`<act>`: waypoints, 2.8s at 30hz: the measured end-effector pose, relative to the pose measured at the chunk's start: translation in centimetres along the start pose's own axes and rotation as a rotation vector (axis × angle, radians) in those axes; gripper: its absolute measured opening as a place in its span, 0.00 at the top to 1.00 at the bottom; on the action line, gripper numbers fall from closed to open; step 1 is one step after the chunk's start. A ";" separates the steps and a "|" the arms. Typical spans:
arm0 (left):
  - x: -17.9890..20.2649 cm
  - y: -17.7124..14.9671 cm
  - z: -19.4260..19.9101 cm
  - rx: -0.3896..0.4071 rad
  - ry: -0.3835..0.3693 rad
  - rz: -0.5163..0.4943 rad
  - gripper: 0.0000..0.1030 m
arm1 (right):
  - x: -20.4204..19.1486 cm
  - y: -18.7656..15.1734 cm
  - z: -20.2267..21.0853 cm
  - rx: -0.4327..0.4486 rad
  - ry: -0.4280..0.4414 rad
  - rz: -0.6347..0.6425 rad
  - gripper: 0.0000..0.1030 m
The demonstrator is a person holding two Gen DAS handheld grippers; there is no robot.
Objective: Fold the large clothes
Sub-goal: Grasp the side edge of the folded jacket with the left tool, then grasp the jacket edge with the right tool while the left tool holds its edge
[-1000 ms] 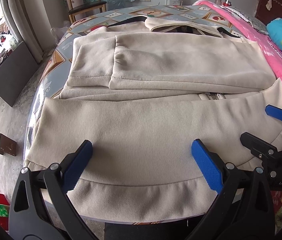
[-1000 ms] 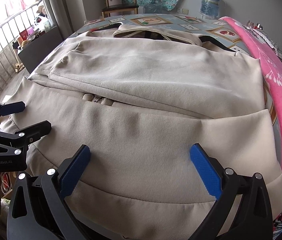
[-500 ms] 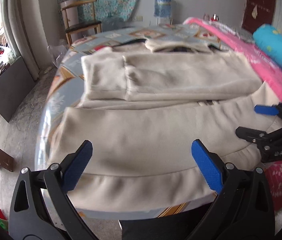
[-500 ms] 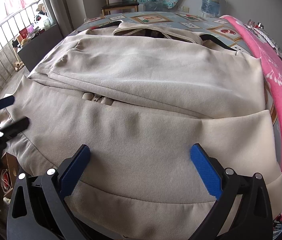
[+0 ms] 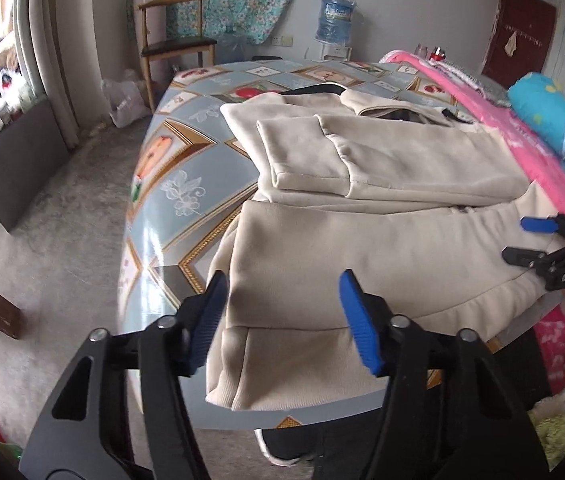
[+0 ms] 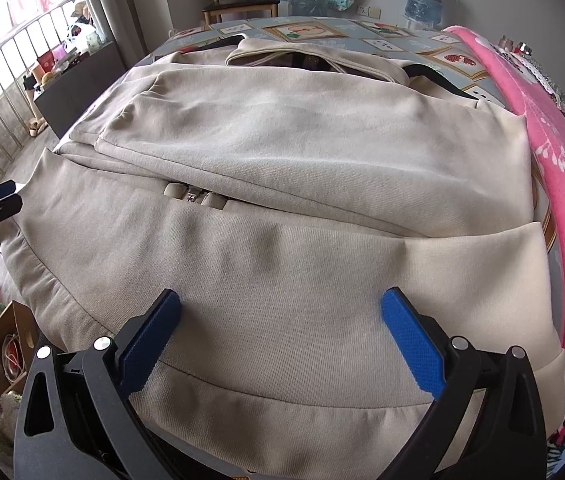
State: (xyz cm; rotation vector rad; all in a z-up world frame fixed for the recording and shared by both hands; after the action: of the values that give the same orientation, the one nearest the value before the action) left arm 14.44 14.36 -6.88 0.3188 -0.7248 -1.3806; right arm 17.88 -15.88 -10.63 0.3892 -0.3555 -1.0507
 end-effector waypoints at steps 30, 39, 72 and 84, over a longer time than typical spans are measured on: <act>-0.4 2.9 -3.9 -0.180 -0.337 0.101 0.74 | -0.1 0.1 -0.1 -0.016 0.002 0.000 0.05; 0.8 1.9 -3.4 -0.199 -0.326 0.007 0.69 | -0.1 0.1 -0.1 -0.014 0.002 0.002 0.05; 2.9 0.9 -0.9 -0.002 0.070 -0.115 0.94 | -3.6 4.1 0.9 0.055 0.083 0.037 0.32; 2.3 0.5 0.2 -0.007 -0.039 -0.040 0.94 | -4.8 4.3 -0.1 -0.007 0.022 0.097 0.92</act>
State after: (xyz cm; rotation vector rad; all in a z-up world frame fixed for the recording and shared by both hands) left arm 14.75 12.30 -5.78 0.3034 -0.7491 -1.4300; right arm 19.02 -9.67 -9.12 0.3739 -0.3477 -0.9521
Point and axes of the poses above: each gripper's, at about its wrist camera, not at the fingertips, and z roughly against the way its jaws point, x to its right, y to its top, the point moved 6 cm from there along -z, roughly the way its jaws point, and after that the axes turned 13 degrees about z, right-handed, at the moved point
